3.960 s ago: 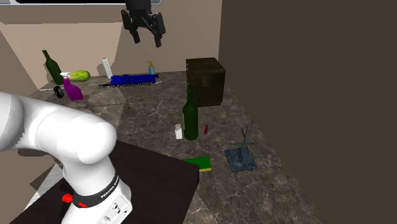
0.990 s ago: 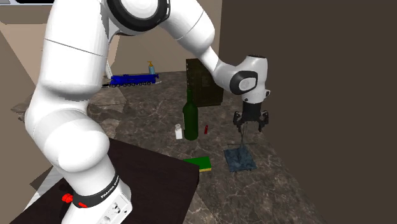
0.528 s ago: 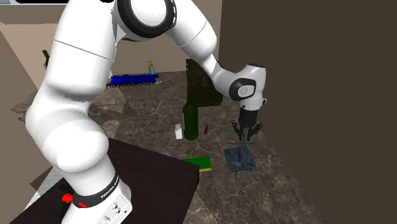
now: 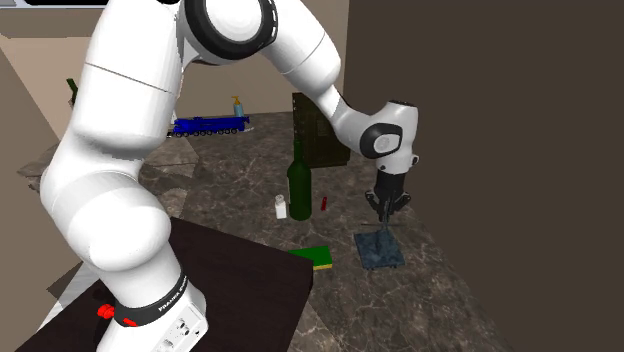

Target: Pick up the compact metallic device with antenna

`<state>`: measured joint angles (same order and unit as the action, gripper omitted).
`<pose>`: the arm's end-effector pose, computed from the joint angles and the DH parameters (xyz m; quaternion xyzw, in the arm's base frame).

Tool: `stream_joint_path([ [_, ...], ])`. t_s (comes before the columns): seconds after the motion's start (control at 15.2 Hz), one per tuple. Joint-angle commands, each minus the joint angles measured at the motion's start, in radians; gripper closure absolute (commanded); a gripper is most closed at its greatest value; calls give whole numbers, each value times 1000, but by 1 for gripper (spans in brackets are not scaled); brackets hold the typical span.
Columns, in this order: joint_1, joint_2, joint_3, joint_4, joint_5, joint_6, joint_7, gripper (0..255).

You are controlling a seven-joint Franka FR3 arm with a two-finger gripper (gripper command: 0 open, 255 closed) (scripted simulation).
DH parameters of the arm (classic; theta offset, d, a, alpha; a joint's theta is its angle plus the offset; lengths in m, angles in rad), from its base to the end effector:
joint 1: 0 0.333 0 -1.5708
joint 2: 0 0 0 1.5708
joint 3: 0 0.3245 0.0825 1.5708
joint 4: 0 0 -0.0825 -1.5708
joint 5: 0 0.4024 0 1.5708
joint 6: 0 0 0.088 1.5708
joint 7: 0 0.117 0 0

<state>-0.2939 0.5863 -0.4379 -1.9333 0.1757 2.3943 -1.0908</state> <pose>0.4749 -0.4155 0.1834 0.9877 0.1405 -0.0673 0.0144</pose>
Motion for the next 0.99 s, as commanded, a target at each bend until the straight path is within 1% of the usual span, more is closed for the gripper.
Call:
stream_joint_path([
  [0.0, 5, -13, -5, -4, -5, -8, 3, 255],
  [0.92, 42, -147, -53, 7, -70, -145, 30, 255],
])
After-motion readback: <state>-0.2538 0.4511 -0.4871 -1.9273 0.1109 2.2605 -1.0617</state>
